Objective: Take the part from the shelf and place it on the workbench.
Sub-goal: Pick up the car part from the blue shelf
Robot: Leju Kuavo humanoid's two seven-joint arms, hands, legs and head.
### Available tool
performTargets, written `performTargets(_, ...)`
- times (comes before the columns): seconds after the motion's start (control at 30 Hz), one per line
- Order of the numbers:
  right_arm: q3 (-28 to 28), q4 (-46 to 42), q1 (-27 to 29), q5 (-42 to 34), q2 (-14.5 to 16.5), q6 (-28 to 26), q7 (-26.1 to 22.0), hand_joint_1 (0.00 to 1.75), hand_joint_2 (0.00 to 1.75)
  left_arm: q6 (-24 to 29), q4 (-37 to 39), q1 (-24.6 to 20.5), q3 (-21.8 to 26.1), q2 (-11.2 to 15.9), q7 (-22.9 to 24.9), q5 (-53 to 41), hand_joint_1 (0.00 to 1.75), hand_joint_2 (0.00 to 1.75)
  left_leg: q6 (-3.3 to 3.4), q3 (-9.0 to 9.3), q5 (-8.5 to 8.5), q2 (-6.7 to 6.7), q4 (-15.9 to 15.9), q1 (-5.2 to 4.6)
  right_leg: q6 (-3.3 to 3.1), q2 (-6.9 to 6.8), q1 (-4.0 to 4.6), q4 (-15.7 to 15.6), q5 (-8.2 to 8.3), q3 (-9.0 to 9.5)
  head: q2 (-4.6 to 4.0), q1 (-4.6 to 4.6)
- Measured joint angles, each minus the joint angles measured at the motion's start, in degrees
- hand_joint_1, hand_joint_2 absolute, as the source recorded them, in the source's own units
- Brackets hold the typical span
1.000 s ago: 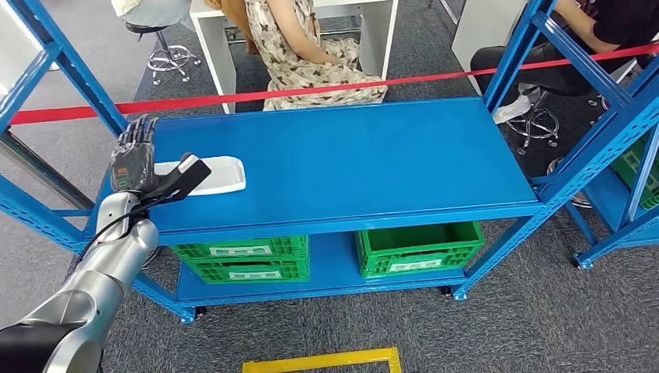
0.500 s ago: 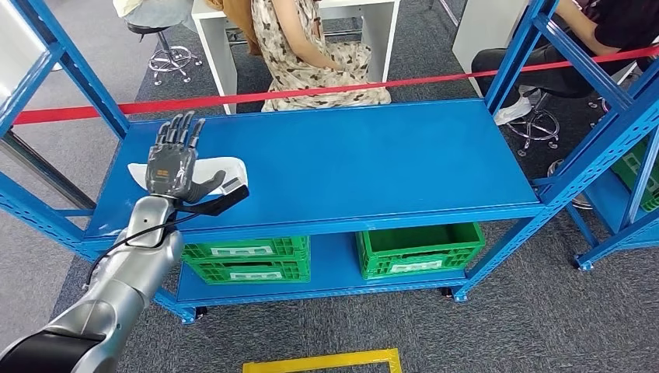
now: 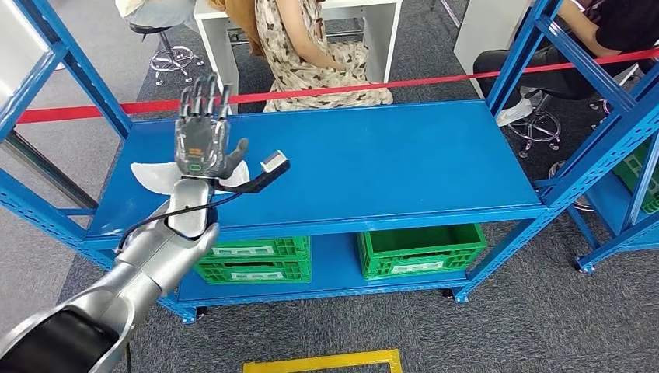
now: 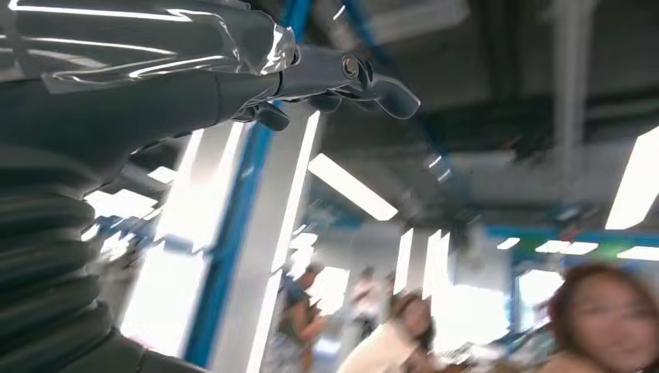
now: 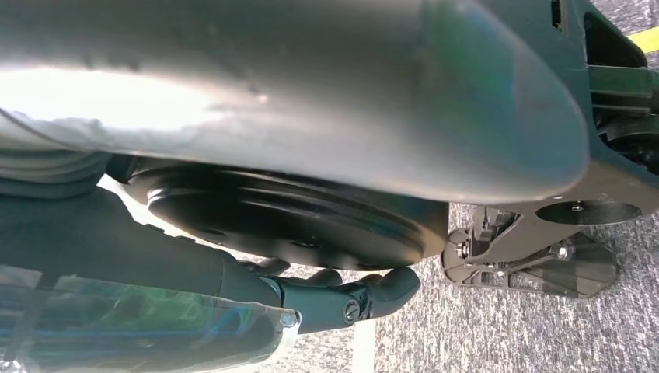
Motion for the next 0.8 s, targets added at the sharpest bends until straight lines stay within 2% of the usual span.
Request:
performTargets(0.1,-0.2,0.0,0.0,0.1,0.1,0.0,0.0,0.0,0.0,0.0,-0.6,-1.6,-5.9,0.0,-2.0,0.0,0.0,1.75,0.0,0.08,-0.01,0.11,0.0,-0.01,0.0,0.11,-0.01,0.0,0.0,0.03,0.0,0.01)
performTargets(0.23,-0.1,0.0,0.0,1.2,0.2,0.0,-0.1,0.0,0.0,0.0,-0.2,-1.6,-5.3,-1.5,-10.0,0.2,0.0,1.75,0.02,0.11,-0.04,0.12,0.0,-0.02,0.0,0.15,-0.02,0.0,0.0,0.04,0.0,0.0)
performTargets(0.33,0.0,0.0,0.0,2.0,0.2,0.0,-0.1,0.0,0.0,0.0,0.7,-1.0,-3.0,-2.8,-13.5,0.3,0.0,1.75,0.02,0.11,-0.04,0.11,0.0,-0.02,0.0,0.15,-0.01,0.0,0.0,0.04,0.0,-0.01)
performTargets(0.57,0.7,0.0,0.1,3.3,0.2,0.2,-0.2,0.0,0.0,0.0,4.7,0.4,-0.2,-5.3,-16.6,0.3,0.0,1.75,0.02,0.12,-0.04,0.1,0.0,-0.01,0.0,0.15,-0.01,0.0,0.0,0.05,0.0,0.0)
performTargets(0.8,0.9,0.0,0.2,2.5,0.2,0.1,-0.8,0.0,0.0,0.0,7.5,3.3,2.0,-6.9,-16.7,0.2,0.0,1.75,0.02,0.11,-0.07,0.12,0.0,-0.02,0.01,0.16,-0.01,0.0,0.0,0.06,0.0,0.0)
